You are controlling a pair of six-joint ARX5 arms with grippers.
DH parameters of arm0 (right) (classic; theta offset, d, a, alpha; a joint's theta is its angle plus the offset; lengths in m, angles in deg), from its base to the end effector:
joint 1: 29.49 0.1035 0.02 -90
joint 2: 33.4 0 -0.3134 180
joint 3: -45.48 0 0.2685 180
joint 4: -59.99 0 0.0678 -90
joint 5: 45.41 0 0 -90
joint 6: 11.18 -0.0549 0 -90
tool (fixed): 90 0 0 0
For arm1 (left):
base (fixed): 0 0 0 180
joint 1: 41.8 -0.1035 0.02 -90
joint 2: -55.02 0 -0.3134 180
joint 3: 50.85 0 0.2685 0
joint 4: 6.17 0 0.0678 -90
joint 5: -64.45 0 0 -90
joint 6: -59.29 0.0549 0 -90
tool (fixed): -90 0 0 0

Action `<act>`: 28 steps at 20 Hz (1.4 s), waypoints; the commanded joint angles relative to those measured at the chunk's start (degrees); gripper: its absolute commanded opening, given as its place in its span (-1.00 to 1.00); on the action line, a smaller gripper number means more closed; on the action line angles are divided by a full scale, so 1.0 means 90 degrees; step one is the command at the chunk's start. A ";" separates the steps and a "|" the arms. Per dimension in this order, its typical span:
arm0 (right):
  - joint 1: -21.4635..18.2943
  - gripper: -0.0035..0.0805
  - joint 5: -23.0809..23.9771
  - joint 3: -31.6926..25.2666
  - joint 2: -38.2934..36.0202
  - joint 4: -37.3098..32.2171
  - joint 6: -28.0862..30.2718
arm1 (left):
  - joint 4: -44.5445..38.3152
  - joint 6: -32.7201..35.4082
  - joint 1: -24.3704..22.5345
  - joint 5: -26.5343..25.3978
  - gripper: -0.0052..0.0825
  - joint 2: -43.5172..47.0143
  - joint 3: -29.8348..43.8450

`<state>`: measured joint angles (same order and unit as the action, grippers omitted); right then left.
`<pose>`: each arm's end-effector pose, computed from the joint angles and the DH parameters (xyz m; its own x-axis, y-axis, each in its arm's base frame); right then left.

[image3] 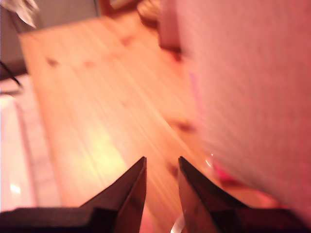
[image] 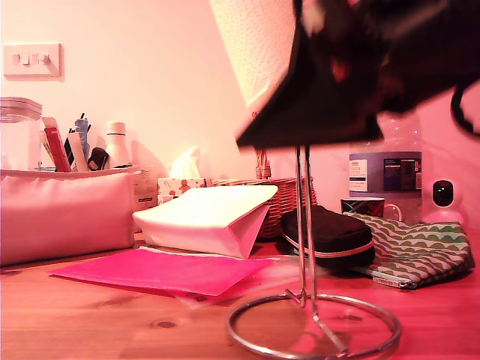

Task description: Insert the paper towel roll into the metallic stand.

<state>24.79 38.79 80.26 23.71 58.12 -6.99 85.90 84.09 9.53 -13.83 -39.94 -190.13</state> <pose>0.1198 0.1761 0.2219 0.4621 0.8158 -0.3478 -0.8756 0.4819 -0.0332 0.1918 -0.2575 0.5133 0.2528 -0.6409 -0.7248 0.9654 0.2162 0.1455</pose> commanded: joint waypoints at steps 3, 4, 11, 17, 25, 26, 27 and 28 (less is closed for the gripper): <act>0.0163 -0.49 -0.0015 -0.0131 -0.0787 0.0546 -0.0219 | -0.0131 0.0034 -0.0017 -0.0019 -0.94 0.0010 0.0027; 0.0204 -0.49 -0.0010 -0.0131 -0.1013 0.0770 -0.0260 | -0.0131 0.0034 -0.0017 -0.0017 -0.94 0.0010 0.0027; 0.0265 -0.49 0.0202 -0.0131 -0.2305 0.1936 -0.0464 | -0.0131 0.0029 0.0027 0.0024 -0.94 0.0010 0.0027; 0.0313 -0.67 0.0503 -0.0124 -0.3487 0.2883 -0.0806 | -0.0131 0.0002 0.0160 0.0022 -0.94 0.0010 0.0027; 0.0313 -0.95 0.1717 0.0214 -0.5098 0.4517 -0.1377 | -0.0129 -0.0095 0.0335 -0.0027 -0.94 -0.0104 0.0027; 0.0313 -0.95 0.1712 0.0282 -0.5139 0.4663 -0.1469 | -0.0129 -0.0102 0.0369 -0.0027 -0.94 -0.0160 0.0027; 0.0313 -0.95 0.1715 0.0350 -0.5168 0.4784 -0.1513 | -0.0129 -0.0100 0.0406 -0.0032 -0.94 -0.0245 0.0027; 0.0313 -0.95 0.1715 0.0410 -0.5170 0.4877 -0.1540 | -0.0126 -0.0100 0.0430 -0.0032 -0.94 -0.0323 0.0027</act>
<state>27.28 54.11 82.79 -22.85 101.94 -20.32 85.86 83.65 12.87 -14.66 -40.48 -190.15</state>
